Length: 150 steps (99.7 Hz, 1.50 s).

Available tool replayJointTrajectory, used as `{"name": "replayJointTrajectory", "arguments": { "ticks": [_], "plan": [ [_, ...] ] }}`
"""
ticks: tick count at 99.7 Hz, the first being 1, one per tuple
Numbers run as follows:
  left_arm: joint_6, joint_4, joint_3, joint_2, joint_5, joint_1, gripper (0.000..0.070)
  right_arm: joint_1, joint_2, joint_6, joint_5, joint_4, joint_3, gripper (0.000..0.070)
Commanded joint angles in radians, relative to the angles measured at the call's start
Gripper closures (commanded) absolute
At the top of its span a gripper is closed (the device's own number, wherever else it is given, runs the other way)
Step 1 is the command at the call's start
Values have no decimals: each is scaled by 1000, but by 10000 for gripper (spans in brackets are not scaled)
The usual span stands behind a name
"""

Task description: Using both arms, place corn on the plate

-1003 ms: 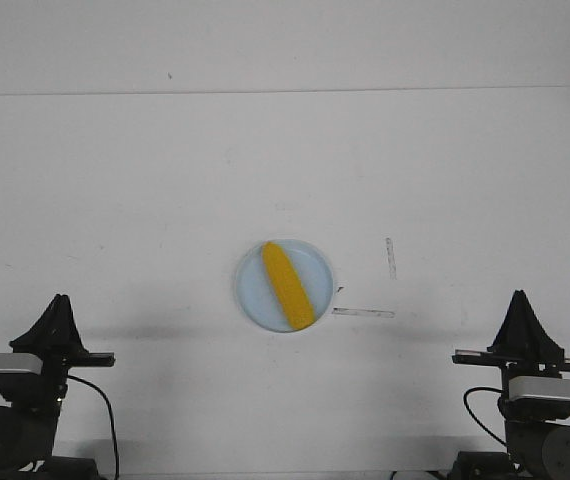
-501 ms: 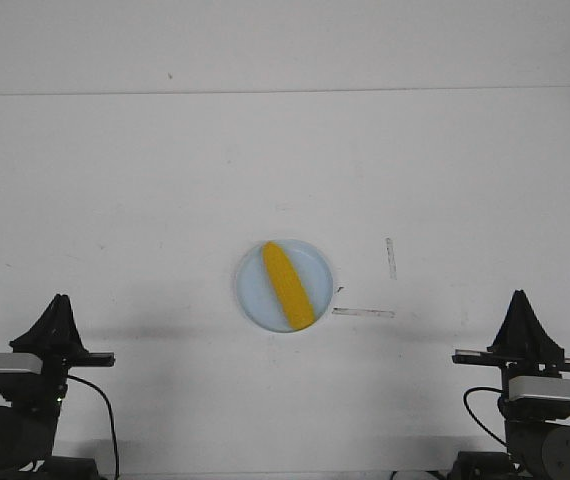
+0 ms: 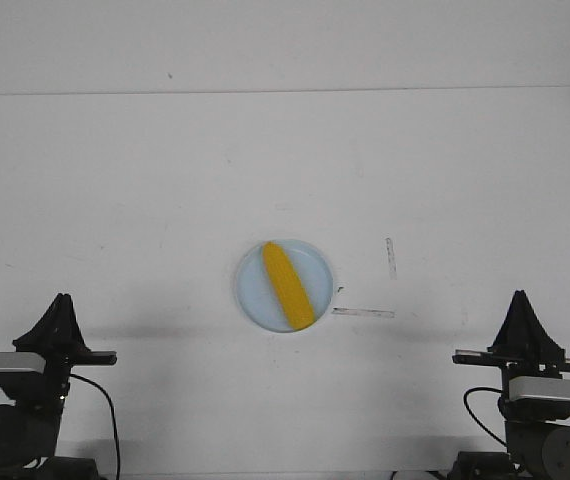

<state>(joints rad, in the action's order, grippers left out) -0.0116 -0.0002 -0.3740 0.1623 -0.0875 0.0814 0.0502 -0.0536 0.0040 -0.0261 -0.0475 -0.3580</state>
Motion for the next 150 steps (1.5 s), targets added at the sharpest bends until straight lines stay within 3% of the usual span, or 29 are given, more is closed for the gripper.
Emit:
{"name": "replayJointTrajectory", "arguments": {
  "ticks": [1, 14, 35, 74, 92, 150],
  "plan": [
    [4, 82, 54, -6, 1, -10, 699, -1, 3, -1, -1, 10, -8, 685],
    [6, 227, 182, -30, 38, -42, 699, -1, 3, -2, 0, 10, -8, 685],
    [5, 204, 295, -109, 119, -94, 699, -1, 3, -2, -1, 10, -8, 686],
    [6, 151, 361, -159, 102, -69, 697, -1, 3, -2, -1, 10, -8, 686],
    [6, 155, 361, -159, 45, -49, 697, -1, 3, -1, 0, 10, -8, 685],
    [5, 158, 360, -159, 61, -48, 697, -1, 3, -2, -1, 10, -8, 686]
  ]
}}
